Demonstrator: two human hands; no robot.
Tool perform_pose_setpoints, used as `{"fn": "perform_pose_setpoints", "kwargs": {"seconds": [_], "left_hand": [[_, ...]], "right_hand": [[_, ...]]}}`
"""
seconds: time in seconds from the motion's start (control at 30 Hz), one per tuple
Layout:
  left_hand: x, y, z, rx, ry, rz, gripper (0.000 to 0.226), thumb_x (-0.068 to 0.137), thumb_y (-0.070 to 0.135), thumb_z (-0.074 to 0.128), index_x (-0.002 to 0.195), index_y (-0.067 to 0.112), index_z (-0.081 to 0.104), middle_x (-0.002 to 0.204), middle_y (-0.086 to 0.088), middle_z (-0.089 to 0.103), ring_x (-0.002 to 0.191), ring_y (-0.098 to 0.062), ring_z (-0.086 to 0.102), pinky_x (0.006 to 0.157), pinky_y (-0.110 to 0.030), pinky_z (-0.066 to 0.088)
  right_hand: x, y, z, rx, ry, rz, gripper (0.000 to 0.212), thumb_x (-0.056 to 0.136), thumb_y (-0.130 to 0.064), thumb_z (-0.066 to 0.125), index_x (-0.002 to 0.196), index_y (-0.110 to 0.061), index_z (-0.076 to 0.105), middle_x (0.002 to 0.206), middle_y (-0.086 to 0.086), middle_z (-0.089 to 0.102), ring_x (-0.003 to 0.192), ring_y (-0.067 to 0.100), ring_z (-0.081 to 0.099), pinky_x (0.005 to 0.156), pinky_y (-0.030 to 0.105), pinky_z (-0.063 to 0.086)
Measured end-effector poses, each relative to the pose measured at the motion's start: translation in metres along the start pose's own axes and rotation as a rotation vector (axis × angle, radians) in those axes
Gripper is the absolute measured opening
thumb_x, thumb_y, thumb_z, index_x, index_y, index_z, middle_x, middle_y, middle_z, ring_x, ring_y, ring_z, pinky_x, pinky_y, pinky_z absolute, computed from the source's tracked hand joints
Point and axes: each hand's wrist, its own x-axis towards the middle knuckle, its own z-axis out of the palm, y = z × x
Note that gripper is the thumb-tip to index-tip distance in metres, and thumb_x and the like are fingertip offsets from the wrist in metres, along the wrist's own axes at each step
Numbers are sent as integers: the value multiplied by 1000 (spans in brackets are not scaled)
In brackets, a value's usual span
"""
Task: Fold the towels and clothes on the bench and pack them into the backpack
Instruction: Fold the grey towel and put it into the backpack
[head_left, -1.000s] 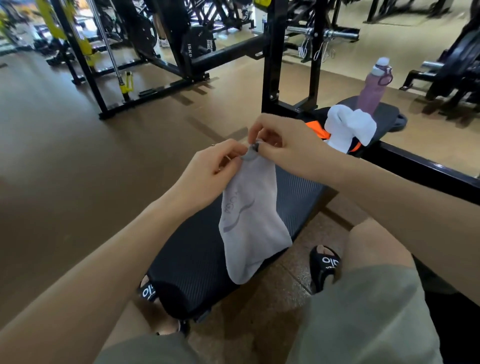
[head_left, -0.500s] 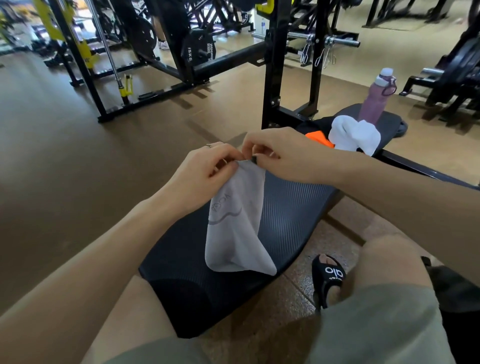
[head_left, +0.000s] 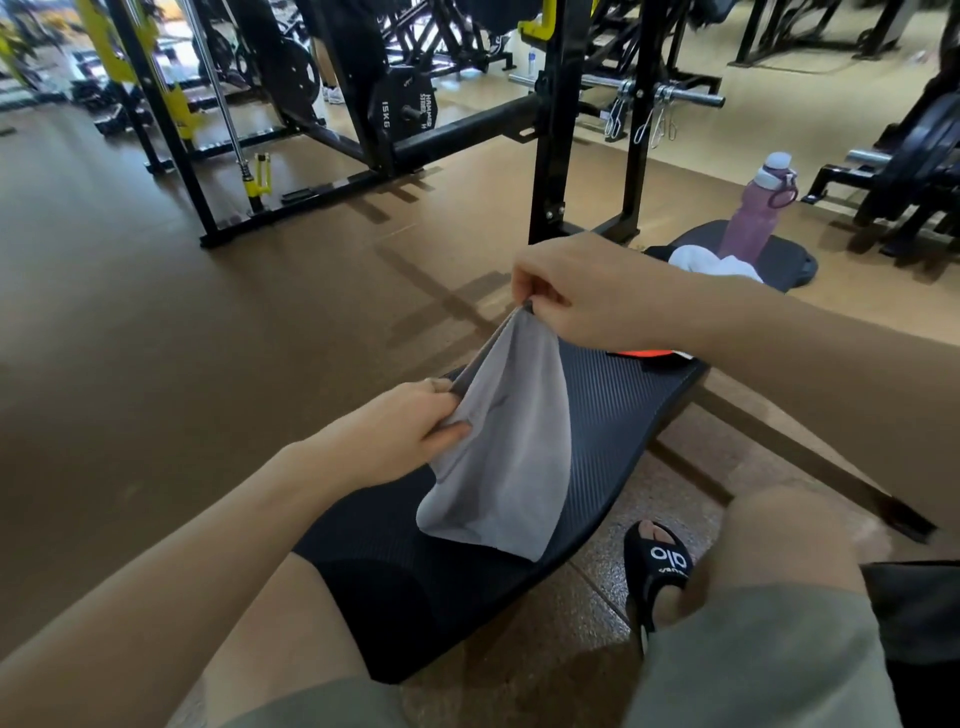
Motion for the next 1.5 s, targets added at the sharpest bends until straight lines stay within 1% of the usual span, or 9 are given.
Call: {"fn": "perform_pose_setpoints", "kwargs": {"seconds": [0.17,0.4,0.63,0.77,0.83,1.0,1.17,1.33,1.5], "left_hand": [[-17,-28,9,34,96,-56,33,101,45,50,74,27,50,88,12,50,81,-6,51,77,-32,46],[-28,-48,-11,100,262,-62,32,96,46,62,71,29,49,75,12,50,71,-6,51,61,-27,43],[-40,-64,-28,99,310,-56,38,96,47,58,68,25,45,70,10,48,65,-9,49,60,-32,45],[-41,-67,-37,88,361,-15,33,94,44,60,69,26,48,70,12,49,66,-7,51,63,-32,47],[-41,-68,-43,88,389,-14,27,93,42,63,73,25,54,73,12,52,68,-6,53,64,-29,48],[-39,-70,-62,57,498,-61,11,94,28,68,84,25,66,81,14,62,84,1,57,69,-14,42],[-41,-72,-77,-4,500,-91,7,95,24,68,92,28,72,88,17,68,88,3,61,76,-14,45],[-41,-69,-86,110,500,-32,4,89,20,75,85,20,73,81,9,66,77,-6,64,71,-32,57],[-40,-69,-86,120,516,-25,7,87,24,76,85,18,73,77,8,68,74,-4,65,70,-30,58]], "right_hand": [[-7,28,1,-151,-12,102,13,89,-10,46,93,-14,58,87,2,59,79,21,54,68,36,44],[-20,55,12,-52,-27,354,15,91,-7,46,91,-18,56,86,2,62,76,18,58,65,32,46],[-33,55,7,47,-6,518,19,93,1,43,97,-11,57,76,5,72,63,11,63,52,2,41],[-34,56,9,199,2,484,30,91,5,38,96,-15,59,77,0,72,64,12,73,76,27,59],[-34,55,7,162,28,476,31,91,3,41,93,-19,62,78,-7,71,62,5,71,74,17,57],[-35,61,1,246,66,445,12,93,-9,57,87,-16,65,72,-2,73,61,6,72,71,20,57],[-32,66,-3,281,168,431,8,95,-11,64,87,-12,66,73,-4,70,58,-6,65,55,1,42],[-32,70,-4,289,139,443,9,93,-11,67,84,-14,68,65,-6,72,56,8,70,56,15,53],[-35,72,-10,273,79,454,6,90,-8,69,86,-11,69,71,-2,73,52,4,68,56,19,54]]}}
